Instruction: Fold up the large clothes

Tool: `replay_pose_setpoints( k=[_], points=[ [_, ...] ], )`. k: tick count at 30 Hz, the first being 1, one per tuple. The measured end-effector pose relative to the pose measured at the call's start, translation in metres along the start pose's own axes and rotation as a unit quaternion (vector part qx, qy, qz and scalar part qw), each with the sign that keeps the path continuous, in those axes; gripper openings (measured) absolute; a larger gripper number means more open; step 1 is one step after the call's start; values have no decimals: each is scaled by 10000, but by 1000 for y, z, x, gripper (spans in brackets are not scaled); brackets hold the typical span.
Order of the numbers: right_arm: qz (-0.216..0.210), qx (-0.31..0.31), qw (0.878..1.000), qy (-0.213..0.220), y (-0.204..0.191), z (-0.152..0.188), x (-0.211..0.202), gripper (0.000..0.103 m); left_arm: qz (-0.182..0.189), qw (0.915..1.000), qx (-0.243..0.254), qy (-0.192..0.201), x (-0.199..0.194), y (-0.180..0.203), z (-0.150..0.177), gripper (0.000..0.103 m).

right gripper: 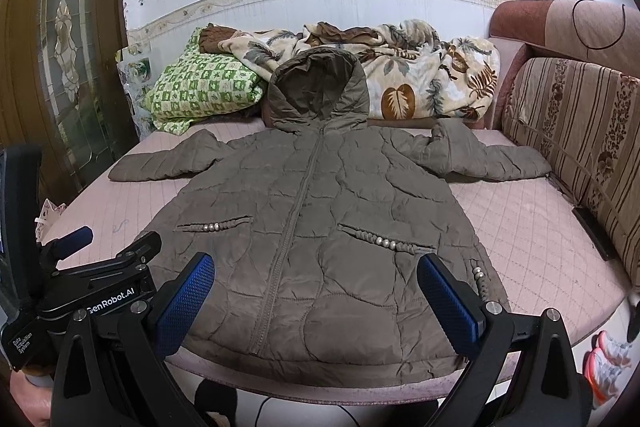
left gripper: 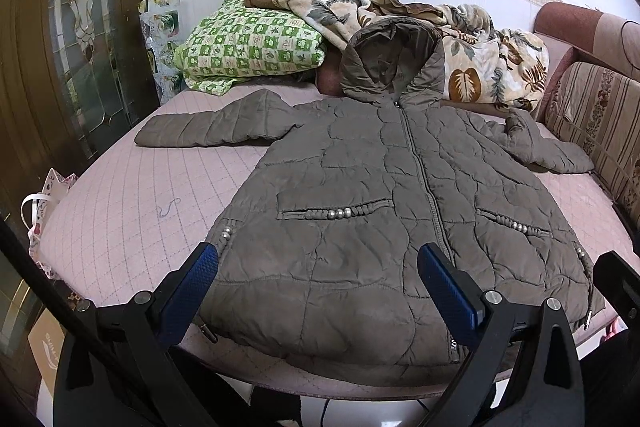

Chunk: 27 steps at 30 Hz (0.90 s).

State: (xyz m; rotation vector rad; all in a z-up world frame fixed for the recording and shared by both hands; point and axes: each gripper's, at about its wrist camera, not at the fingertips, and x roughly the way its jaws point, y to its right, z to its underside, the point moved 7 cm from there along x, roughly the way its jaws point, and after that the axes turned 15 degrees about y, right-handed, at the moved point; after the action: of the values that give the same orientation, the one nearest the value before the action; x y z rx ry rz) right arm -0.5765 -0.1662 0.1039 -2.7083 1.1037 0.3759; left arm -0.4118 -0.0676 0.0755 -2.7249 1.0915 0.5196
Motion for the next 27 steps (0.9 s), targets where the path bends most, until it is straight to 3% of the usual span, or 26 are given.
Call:
replay_pose_setpoints(
  k=[22,27],
  points=[
    [50,168,9990,-418,13,14,30,102,8,9995,70,-305,28,3,7,100],
    [147,233,9987,-420,28,11,39,102,-34,9998,189,21,46,3,-22,100]
  ],
)
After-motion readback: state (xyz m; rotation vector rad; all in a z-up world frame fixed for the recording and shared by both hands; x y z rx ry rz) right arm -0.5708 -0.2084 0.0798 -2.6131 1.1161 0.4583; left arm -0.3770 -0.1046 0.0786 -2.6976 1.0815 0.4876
